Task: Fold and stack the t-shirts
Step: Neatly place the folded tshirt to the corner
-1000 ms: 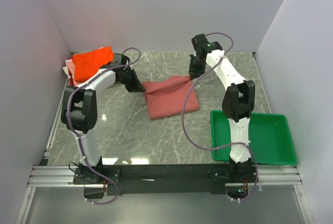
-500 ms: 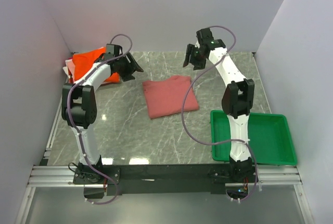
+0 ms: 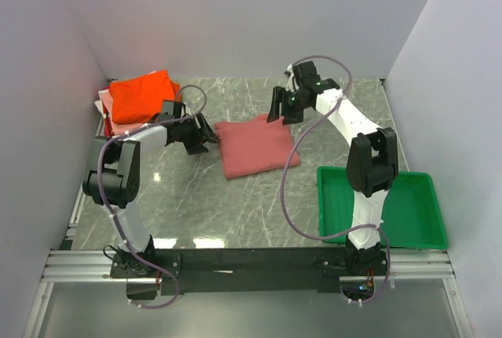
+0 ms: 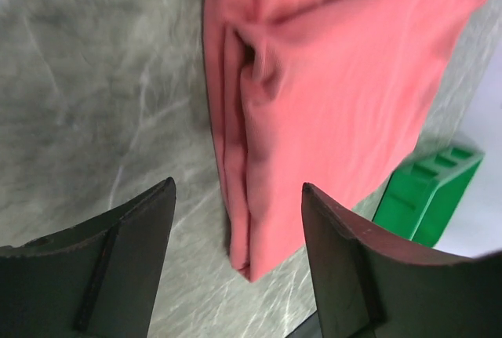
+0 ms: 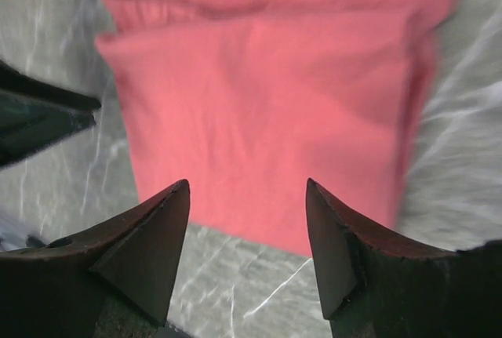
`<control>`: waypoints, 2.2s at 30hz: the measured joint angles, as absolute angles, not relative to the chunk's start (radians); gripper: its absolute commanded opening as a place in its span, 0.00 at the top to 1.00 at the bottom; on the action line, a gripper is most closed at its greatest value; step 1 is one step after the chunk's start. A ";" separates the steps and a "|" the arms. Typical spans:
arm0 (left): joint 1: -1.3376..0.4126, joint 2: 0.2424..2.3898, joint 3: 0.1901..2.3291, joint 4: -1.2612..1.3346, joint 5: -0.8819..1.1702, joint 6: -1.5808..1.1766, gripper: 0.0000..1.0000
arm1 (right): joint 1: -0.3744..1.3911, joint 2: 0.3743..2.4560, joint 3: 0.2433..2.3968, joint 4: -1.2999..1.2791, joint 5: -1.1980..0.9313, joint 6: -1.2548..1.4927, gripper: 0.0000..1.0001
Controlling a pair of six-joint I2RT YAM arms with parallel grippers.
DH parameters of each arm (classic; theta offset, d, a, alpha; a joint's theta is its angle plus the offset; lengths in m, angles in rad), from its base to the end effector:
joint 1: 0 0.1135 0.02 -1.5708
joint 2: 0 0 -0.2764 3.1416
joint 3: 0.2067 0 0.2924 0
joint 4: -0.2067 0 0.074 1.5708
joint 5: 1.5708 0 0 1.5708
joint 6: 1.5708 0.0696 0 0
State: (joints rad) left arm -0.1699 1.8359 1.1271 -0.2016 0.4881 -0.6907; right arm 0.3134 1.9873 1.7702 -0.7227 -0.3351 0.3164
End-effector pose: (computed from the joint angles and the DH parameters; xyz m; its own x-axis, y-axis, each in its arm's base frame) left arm 0.4201 -0.1052 0.1325 -0.8757 -0.4207 -0.2369 -0.1622 0.7186 -0.6763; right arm 0.4749 0.1780 0.2504 -0.8780 0.0244 -0.4780 -0.2131 0.8744 0.4359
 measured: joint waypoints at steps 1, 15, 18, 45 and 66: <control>-0.170 1.832 1.106 -0.181 0.502 -0.689 0.28 | 0.319 1.987 1.740 -0.706 -0.355 0.320 0.33; -0.172 1.848 0.861 0.254 0.736 -0.719 0.21 | 0.333 2.002 1.545 -0.641 -0.485 0.351 0.34; -0.172 1.877 0.858 0.326 0.766 -0.737 0.19 | 0.333 2.005 1.544 -0.638 -0.488 0.352 0.34; -0.297 1.992 0.846 0.683 0.634 -0.928 0.21 | 0.338 2.049 1.513 -0.640 -0.499 0.352 0.34; -0.392 2.093 1.316 -0.021 0.381 -0.729 0.99 | 0.338 2.062 1.509 -0.649 -0.499 0.329 0.34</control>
